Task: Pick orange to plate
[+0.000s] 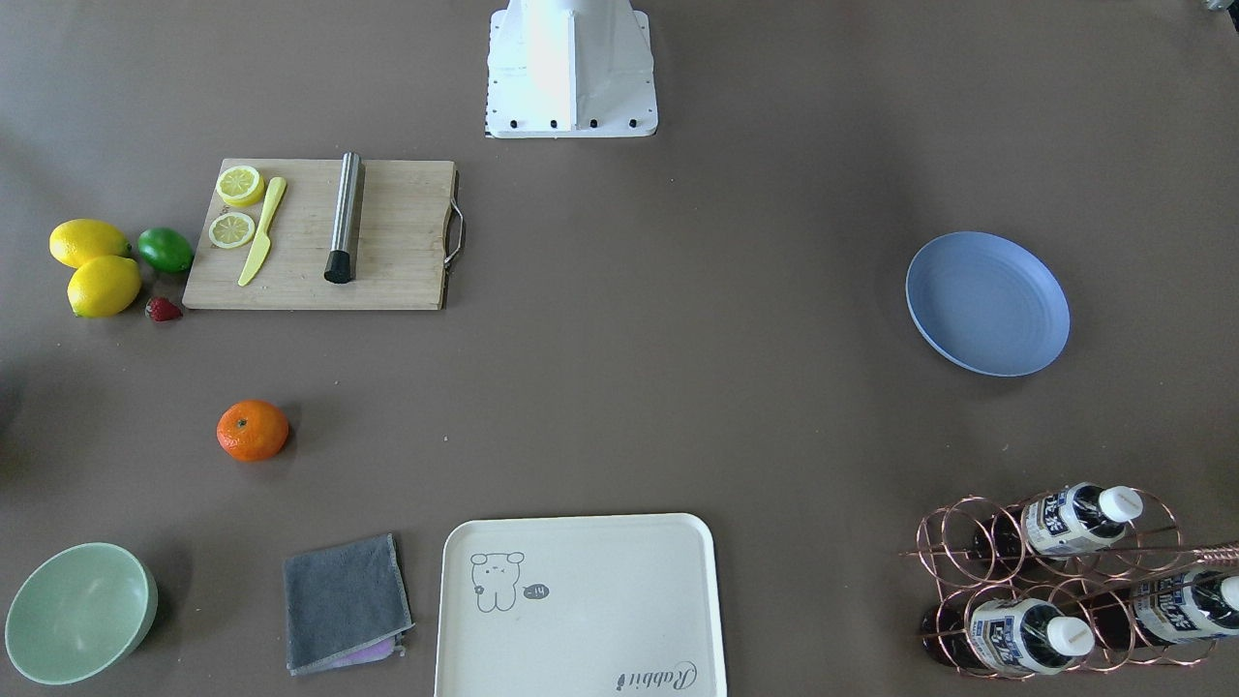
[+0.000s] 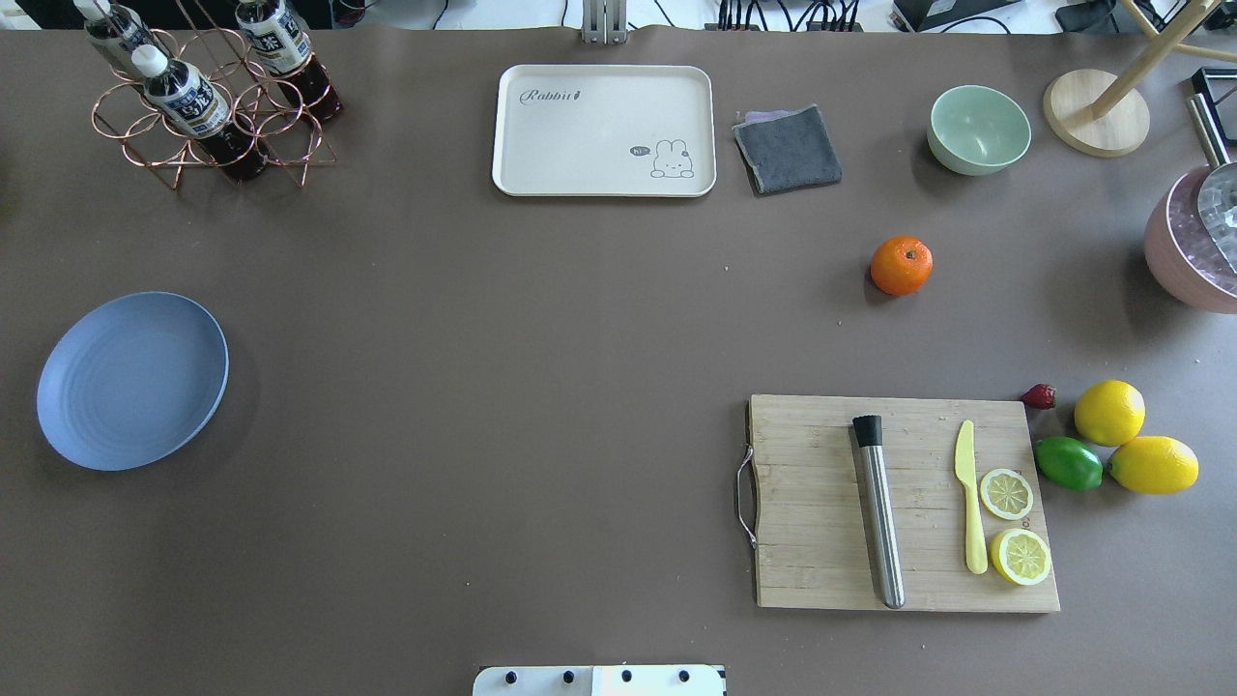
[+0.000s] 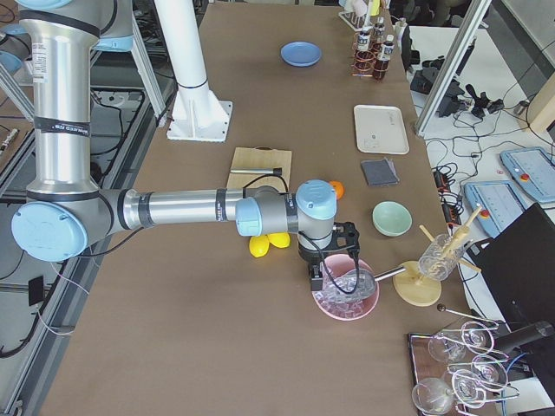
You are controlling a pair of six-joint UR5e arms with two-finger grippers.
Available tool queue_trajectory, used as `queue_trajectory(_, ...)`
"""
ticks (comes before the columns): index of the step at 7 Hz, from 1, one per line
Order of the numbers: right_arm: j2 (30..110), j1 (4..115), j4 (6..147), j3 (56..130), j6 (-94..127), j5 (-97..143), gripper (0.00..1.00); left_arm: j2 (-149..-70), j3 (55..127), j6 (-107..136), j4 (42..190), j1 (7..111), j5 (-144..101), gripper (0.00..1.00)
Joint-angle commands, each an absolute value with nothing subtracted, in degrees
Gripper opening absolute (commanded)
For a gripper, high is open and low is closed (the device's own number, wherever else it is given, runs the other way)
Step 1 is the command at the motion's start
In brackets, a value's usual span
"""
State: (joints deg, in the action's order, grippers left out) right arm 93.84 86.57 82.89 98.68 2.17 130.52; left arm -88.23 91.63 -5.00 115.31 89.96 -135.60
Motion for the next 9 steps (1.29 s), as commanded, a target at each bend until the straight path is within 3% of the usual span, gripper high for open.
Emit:
queue_trajectory(1, 94.7, 83.3, 72.4, 99.1, 11.1, 130.3, 1.00, -87.5, 91.0, 3.7, 121.4, 81.7, -135.4, 0.99)
queue_trajectory(2, 94.6, 81.1, 70.8, 99.2, 15.6, 130.3, 1.00, -85.3, 89.7, 8.7, 127.2, 78.5, -135.2, 0.99)
queue_trajectory(4, 94.7, 74.7, 61.5, 99.1, 28.9, 130.0, 1.00, -84.5, 78.1, 21.6, 148.5, 71.0, -135.2, 0.99)
queue_trajectory(5, 94.7, 72.8, 59.4, 99.1, 32.3, 129.5, 1.00, -84.5, 76.4, 32.1, 155.9, 67.0, -135.0, 0.98)
queue_trajectory(8, 95.3, 72.5, 58.4, 99.1, 32.3, 129.3, 1.00, -84.5, 73.4, 39.3, 163.4, 62.8, -135.0, 0.98)
queue_trajectory(9, 95.3, 72.4, 58.4, 99.0, 32.3, 129.3, 1.00, -84.5, 73.0, 39.3, 163.5, 62.7, -135.0, 0.92)
